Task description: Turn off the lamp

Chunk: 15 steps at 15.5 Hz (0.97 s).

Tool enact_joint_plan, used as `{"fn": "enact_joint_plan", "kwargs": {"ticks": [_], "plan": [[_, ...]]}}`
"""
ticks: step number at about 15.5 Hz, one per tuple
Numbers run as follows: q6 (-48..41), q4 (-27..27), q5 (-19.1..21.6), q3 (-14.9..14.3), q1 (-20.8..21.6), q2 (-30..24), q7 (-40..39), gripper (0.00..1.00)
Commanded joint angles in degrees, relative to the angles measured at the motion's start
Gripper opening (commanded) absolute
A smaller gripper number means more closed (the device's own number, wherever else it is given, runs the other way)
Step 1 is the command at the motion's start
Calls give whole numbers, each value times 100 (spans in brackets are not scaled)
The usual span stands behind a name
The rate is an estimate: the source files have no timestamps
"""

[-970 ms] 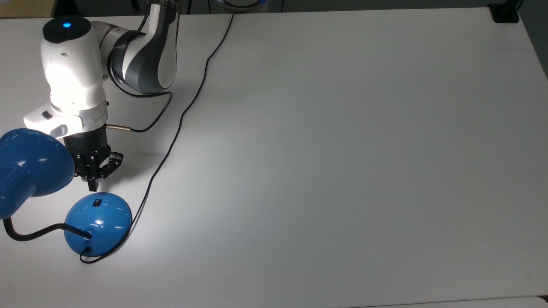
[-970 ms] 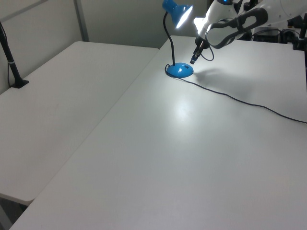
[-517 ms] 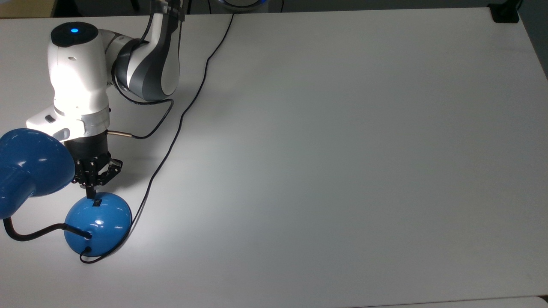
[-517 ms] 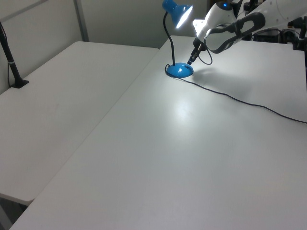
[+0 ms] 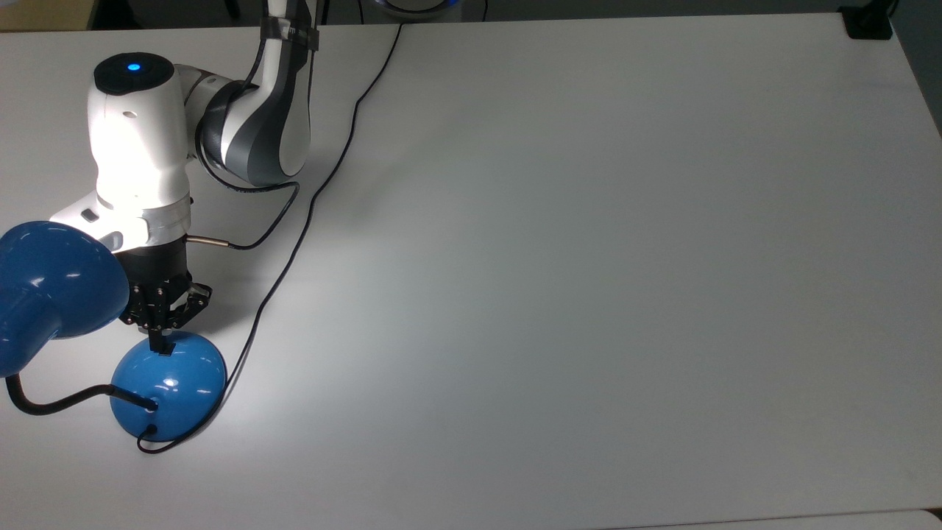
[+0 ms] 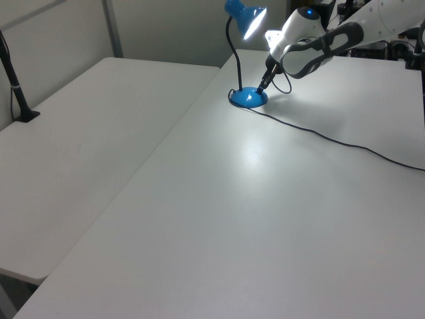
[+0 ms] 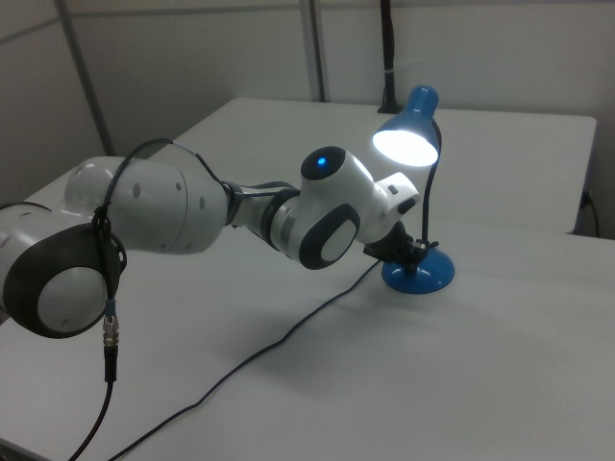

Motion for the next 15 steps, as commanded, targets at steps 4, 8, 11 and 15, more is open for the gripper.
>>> {"fn": "enact_joint_plan", "kwargs": {"ticks": [4, 8, 11, 15], "plan": [[89, 25, -31, -147, 200, 169, -79, 0], [72, -386, 21, -147, 165, -321, -18, 0], [-216, -1124, 109, -86, 209, -1252, 332, 0], [-2173, -1215, 4, -76, 656, -2123, 1561, 0]]}}
